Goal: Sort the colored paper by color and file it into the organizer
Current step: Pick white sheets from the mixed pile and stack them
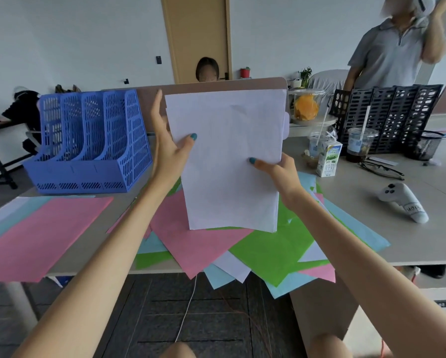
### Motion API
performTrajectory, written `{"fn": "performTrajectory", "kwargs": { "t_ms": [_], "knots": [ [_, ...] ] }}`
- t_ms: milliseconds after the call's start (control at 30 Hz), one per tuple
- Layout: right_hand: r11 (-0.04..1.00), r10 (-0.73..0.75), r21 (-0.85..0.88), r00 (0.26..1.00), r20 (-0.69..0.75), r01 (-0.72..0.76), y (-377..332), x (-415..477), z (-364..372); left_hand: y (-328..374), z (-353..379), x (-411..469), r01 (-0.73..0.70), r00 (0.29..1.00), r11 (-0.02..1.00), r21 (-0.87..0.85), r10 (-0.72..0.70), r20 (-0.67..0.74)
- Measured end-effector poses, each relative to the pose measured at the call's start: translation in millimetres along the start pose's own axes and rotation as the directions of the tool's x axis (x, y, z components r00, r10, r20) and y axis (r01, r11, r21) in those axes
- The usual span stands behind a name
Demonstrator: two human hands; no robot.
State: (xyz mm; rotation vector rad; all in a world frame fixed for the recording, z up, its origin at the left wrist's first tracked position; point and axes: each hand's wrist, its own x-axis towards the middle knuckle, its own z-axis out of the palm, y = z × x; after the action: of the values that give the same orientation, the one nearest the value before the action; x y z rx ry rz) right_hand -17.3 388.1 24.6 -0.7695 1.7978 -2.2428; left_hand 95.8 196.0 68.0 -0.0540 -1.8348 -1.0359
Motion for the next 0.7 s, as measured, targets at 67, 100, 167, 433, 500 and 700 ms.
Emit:
{"fn": "performTrajectory", "kwargs": {
  "t_ms": [67,100,167,433,500,700],
  "knots": [
    [1.000,0.002,0.008,1.000,0.001,-0.002,-1.2,-0.6,-0.9,2.9,0.2,3.1,-0.073,0.997,0.991,0.109,0.071,0.021],
    [1.000,0.001,0.015,1.000,0.002,-0.001,-1.9,-1.4,-1.3,3.4,0.5,3.2,-0.103,0.994,0.979,0.173,0.099,0.035],
    [1.000,0.001,0.024,1.000,0.012,-0.001,-1.2,-2.7,-2.0,2.5,0.4,1.8,-0.133,0.990,0.960,0.246,0.119,0.071],
    [0.999,-0.010,0.050,0.999,0.044,0.008,0.1,-0.8,-4.2,0.6,1.4,0.1,-0.127,0.992,0.957,0.260,0.123,0.031],
    [0.998,-0.020,0.056,0.999,0.050,0.017,-0.1,0.2,-4.0,3.2,2.1,-0.2,-0.113,0.994,0.961,0.253,0.112,0.021],
    [0.997,-0.011,0.076,0.998,0.065,0.007,3.1,-0.2,-6.4,3.6,1.2,-2.7,0.073,0.996,0.994,-0.084,-0.068,0.056]
  ]
}}
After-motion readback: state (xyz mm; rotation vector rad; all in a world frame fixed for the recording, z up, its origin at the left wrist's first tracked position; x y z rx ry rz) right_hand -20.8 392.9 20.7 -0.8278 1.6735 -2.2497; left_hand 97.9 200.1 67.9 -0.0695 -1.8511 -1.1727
